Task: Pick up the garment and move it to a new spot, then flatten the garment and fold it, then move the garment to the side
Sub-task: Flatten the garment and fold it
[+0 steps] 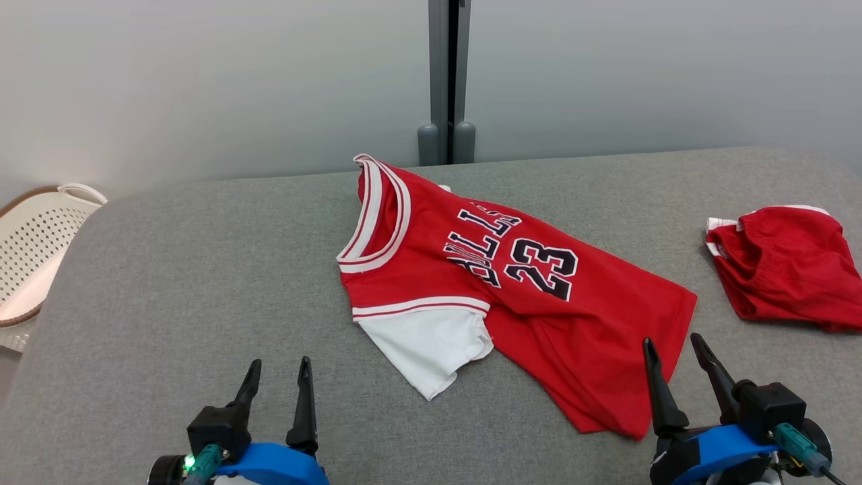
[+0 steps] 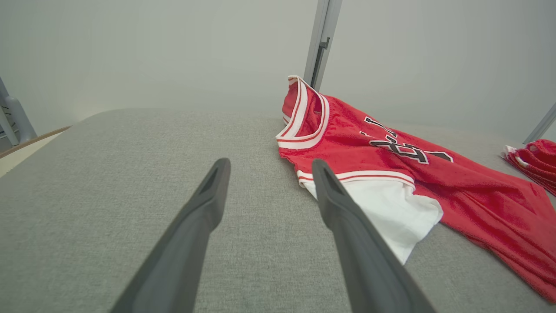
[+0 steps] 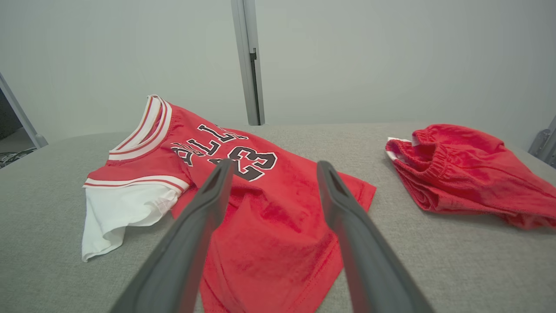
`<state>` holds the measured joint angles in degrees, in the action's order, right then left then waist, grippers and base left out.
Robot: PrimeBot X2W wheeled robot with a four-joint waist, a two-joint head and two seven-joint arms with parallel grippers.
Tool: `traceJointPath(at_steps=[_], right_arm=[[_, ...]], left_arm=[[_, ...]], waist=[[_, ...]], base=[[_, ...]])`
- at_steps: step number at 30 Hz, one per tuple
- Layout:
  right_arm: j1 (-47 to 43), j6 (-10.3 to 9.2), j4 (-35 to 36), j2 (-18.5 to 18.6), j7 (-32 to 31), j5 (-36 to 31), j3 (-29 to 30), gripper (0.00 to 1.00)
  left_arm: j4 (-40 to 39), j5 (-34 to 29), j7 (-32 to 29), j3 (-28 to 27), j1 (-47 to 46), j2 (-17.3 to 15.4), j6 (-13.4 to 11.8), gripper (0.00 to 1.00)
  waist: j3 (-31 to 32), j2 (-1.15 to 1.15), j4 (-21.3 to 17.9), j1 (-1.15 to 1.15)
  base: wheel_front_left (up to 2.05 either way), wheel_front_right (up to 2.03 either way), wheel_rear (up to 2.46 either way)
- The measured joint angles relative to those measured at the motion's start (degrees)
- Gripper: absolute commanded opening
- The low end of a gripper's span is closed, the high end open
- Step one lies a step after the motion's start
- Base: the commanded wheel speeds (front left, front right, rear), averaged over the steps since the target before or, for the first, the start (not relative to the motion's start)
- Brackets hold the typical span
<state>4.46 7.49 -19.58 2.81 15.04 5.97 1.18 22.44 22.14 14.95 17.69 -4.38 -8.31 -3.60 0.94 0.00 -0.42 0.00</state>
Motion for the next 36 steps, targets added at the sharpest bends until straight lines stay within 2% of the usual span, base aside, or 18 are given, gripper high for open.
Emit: traceJointPath(at_steps=[12,23,24,26,27,32,36], right_arm=[[2.87,0.00,1.25,-0.01,0.00,-0.54,-0.99,1.00],[4.50,0.00,2.11,0.01,0.00,-0.35,-0.55,1.00],[4.55,0.00,2.18,0.01,0.00,-0.35,-0.49,1.00],[4.55,0.00,2.34,0.01,0.00,-0.35,-0.16,1.00],[4.55,0.00,2.42,0.01,0.00,-0.35,0.11,1.00],[4.53,0.00,2.52,0.01,0.00,-0.35,1.09,1.00],[4.25,0.00,2.53,-0.01,0.00,-0.38,2.63,1.00]], left_arm=[[9.96,-1.49,-6.97,7.86,-7.06,4.04,2.13,1.00],[19.31,-0.55,-10.92,9.38,-13.37,5.03,-0.14,0.99],[19.72,-0.55,-11.16,9.59,-13.76,5.03,-0.14,0.79],[20.05,-0.55,-11.15,10.06,-14.19,5.06,-0.12,0.20],[20.12,-0.55,-11.14,10.39,-14.39,5.06,0.09,0.00],[19.54,-0.88,-9.99,11.45,-14.75,5.17,0.57,0.00],[16.72,-0.94,-7.80,10.54,-14.78,3.89,-0.66,0.00]], waist=[[-6.43,0.01,-5.30,0.01],[-10.40,0.01,-9.89,0.01],[-10.52,0.01,-9.99,0.00],[-10.69,0.01,-10.00,0.00],[-10.76,0.00,-9.89,0.00],[-10.42,0.01,-8.10,0.00],[-9.66,0.01,-5.60,0.00]], base=[[0.00,0.00,0.00],[0.00,0.00,0.00],[0.00,0.00,0.00],[0.00,0.00,0.00],[0.00,0.00,0.00],[0.00,0.00,0.00],[0.00,0.00,0.00]])
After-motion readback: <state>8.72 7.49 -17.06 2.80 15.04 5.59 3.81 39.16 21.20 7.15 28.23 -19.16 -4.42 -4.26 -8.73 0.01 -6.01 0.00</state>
